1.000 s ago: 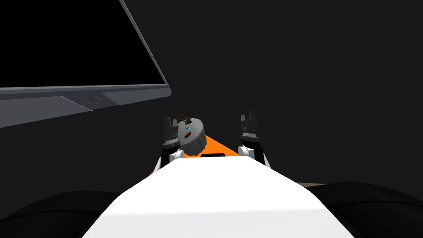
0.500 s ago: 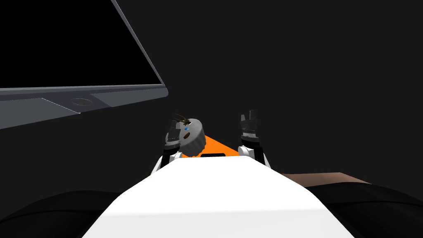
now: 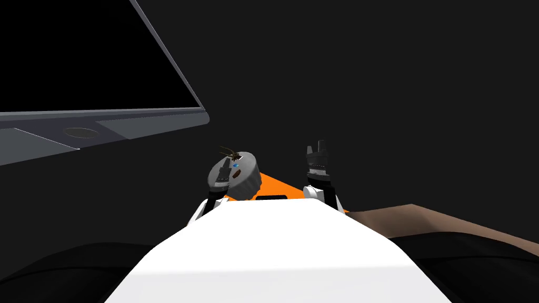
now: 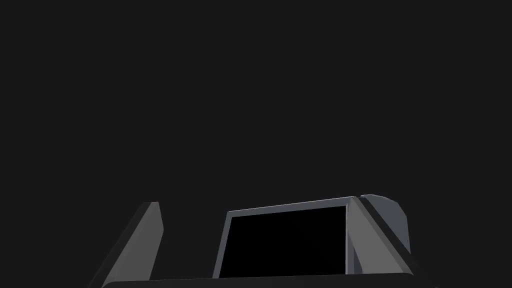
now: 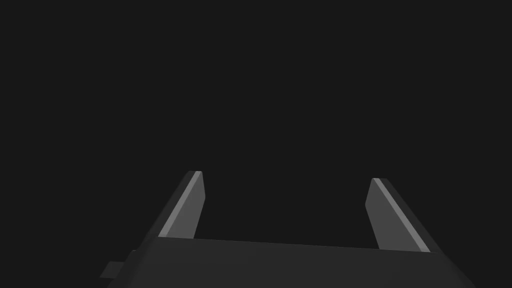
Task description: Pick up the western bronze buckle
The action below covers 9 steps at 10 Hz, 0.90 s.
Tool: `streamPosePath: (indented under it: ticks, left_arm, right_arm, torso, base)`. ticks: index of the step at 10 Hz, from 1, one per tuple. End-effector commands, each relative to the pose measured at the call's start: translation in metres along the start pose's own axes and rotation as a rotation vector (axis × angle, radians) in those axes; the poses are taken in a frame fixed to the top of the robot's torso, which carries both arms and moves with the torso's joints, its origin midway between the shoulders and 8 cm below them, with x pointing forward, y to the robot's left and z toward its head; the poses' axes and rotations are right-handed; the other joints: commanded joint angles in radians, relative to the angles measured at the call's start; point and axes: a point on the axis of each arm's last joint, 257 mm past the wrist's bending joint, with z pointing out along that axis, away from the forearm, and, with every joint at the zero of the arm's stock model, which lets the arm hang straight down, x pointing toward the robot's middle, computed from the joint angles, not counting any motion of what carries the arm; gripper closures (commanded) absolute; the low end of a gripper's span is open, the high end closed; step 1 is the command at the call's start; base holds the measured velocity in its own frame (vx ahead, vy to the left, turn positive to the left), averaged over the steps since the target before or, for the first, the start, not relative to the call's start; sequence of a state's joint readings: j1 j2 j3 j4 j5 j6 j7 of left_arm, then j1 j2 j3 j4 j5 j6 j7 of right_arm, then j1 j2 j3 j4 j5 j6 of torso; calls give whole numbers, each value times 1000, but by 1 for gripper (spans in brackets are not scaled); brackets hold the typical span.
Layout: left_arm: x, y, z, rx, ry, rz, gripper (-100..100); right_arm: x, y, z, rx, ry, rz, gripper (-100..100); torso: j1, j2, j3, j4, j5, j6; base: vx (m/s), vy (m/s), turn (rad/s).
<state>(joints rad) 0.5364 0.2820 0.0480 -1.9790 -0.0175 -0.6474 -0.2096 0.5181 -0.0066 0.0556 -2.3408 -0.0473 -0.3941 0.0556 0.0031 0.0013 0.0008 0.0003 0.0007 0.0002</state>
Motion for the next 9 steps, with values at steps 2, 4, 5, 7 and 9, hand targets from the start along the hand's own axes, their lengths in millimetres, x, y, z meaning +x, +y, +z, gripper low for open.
streamPosePath:
  ticks: [2, 4, 5, 7, 9]
  left_arm:
    - [10, 23, -11, -41, 67, 46, -100]
    - [19, 49, -25, -84, 148, 104, -100]
    - [19, 53, -27, -92, 155, 107, -100]
    - [26, 78, -42, -131, 243, 172, -100]
    - [31, 109, -63, -186, 332, 236, -100]
  right_arm:
    - [0, 0, 0, 0, 0, 0, 0]
    - [0, 0, 0, 0, 0, 0, 0]
    - [0, 0, 0, 0, 0, 0, 0]
    - [0, 0, 0, 0, 0, 0, 0]
    - [0, 0, 0, 0, 0, 0, 0]
  torso:
    - [1, 0, 0, 0, 0, 0]
    - [0, -1, 0, 0, 0, 0]
    - [0, 0, 0, 0, 0, 0]
    - [0, -1, 0, 0, 0, 0]
    - [2, 0, 0, 0, 0, 0]
  base:
    - [-19, 41, -117]
    - [-20, 38, -163]
    - [-16, 38, -48]
    - [-24, 40, -153]
    - [-27, 63, -193]
